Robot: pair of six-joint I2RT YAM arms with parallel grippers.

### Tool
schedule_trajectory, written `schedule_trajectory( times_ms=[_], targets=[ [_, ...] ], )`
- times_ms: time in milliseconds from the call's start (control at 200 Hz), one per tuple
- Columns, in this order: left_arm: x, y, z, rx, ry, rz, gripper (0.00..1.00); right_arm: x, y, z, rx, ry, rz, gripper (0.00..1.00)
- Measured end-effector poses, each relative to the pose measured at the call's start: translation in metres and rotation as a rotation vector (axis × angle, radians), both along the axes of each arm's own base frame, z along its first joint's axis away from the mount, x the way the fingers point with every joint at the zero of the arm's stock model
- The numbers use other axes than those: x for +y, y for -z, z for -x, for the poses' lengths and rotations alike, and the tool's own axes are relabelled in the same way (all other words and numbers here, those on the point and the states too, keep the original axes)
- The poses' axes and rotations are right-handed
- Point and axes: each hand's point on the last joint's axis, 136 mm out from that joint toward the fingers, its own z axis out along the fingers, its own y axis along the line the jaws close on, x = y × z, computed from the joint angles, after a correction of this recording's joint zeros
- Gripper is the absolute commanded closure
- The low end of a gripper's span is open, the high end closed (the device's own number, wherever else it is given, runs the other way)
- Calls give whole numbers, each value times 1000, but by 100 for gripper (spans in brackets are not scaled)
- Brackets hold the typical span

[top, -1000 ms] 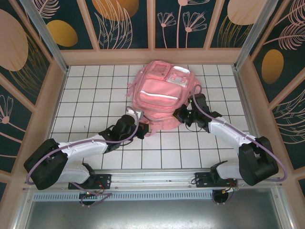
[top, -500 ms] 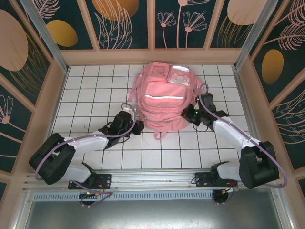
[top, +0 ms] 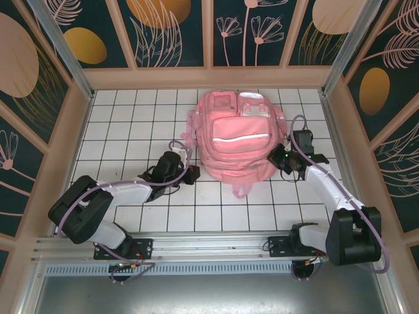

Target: Pack books, pencil case, and school supplies into a backpack

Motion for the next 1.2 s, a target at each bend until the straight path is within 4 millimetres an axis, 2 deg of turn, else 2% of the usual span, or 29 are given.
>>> schedule_trajectory(
  times_ms=[30, 150, 175, 280, 405, 640, 761, 811, 896, 941, 1036, 1116, 1171, 1201],
  targets=[
    [-2, -1, 1, -1, 8, 5, 100, -2, 1, -1, 4, 5, 1, 85],
    [-9, -1, 3, -6, 37, 4, 100, -18, 12, -7, 43, 67, 61, 46],
    [-11, -2, 4, -12, 43, 4, 100, -23, 14, -10, 48, 85, 82, 42],
    [-21, -6, 7, -34, 71, 7, 100, -37, 16, -25, 50, 127, 147, 40],
    [-33, -6, 13, -51, 106, 9, 100, -41, 15, -51, 57, 147, 174, 40],
    [-45, -1, 17, -58, 128, 7, 100, -19, 26, -100, 52, 76, 153, 42],
    [-47, 0, 18, -53, 128, 14, 100, -10, 7, -115, -14, 85, 233, 43],
    [-47, 0, 18, -49, 126, 17, 100, -6, -6, -114, -48, 97, 257, 41],
    [-48, 0, 20, -47, 128, 19, 100, -2, -41, -104, -137, 128, 253, 34],
    [-49, -1, 19, -47, 128, 20, 100, -3, -61, -93, -189, 142, 233, 26],
    [-53, -6, 16, -52, 130, 25, 100, -4, -94, -65, -285, 167, 146, 25],
    [-56, -12, 13, -61, 130, 33, 100, 6, -98, -48, -303, 148, 56, 28],
    [-58, -15, 12, -62, 132, 37, 100, 21, -84, -37, -273, 121, -17, 33],
    [-59, -16, 12, -63, 133, 39, 100, 31, -70, -29, -242, 100, -61, 34]
  ],
)
